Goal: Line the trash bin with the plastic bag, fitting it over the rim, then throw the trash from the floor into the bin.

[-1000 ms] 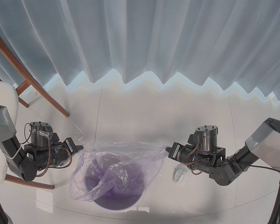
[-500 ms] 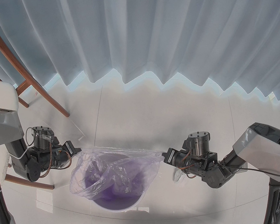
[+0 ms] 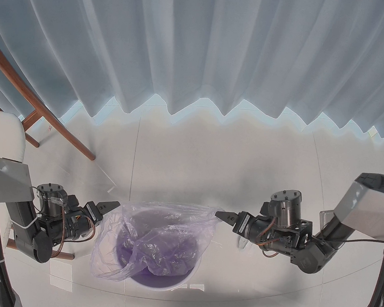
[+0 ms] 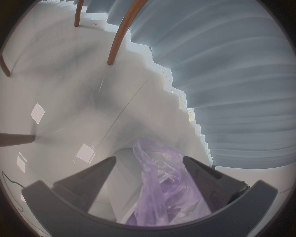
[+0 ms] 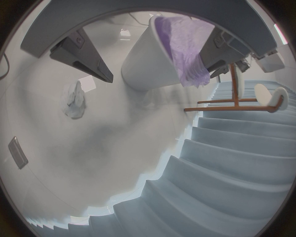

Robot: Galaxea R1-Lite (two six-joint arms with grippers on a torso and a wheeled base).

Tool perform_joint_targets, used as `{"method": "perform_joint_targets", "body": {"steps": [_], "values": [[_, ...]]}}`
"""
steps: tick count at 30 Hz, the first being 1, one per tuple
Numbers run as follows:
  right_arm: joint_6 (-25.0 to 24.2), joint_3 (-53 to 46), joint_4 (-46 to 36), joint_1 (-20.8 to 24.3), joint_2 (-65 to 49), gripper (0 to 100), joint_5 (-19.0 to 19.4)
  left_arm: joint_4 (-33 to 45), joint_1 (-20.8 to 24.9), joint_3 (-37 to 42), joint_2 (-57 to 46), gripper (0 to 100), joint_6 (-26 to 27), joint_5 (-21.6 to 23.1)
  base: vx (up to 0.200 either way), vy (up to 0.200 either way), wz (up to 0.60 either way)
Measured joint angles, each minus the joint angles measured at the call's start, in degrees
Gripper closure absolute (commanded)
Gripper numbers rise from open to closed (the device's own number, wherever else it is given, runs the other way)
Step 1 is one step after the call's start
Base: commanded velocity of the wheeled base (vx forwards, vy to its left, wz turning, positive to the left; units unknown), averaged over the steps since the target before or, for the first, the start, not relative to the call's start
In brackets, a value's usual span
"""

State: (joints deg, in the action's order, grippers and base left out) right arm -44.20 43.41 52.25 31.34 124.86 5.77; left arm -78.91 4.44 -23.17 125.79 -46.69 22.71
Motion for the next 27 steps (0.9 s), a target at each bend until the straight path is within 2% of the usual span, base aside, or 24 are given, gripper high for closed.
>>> {"method": "perform_joint_targets", "body": {"steps": [7,12,17,22,27], "values": [[-2.95,-9.62,0.38,1.93,-10.86,0,4.02,-1.83,-1.24,3.72,-1.88,0,0.09,3.95,0.000,0.000,0.00],[-6.95,-13.75,-1.91,4.49,-18.71,0,11.53,-2.35,-1.57,4.82,-2.97,0,0.38,4.84,0.000,0.000,0.00],[-8.37,-13.62,-4.52,5.18,-22.15,0,12.30,-2.33,-1.74,5.40,-5.67,0,0.49,5.12,0.000,0.000,0.00],[-10.29,-8.16,-16.09,6.47,-23.02,0,12.18,-1.74,-1.74,6.18,-10.12,0,0.49,5.23,0.000,0.000,0.00],[-14.37,3.02,-31.83,8.66,-22.93,0,11.85,-0.24,-0.67,7.17,-14.43,0,0.49,5.25,0.000,0.000,0.00]]}}
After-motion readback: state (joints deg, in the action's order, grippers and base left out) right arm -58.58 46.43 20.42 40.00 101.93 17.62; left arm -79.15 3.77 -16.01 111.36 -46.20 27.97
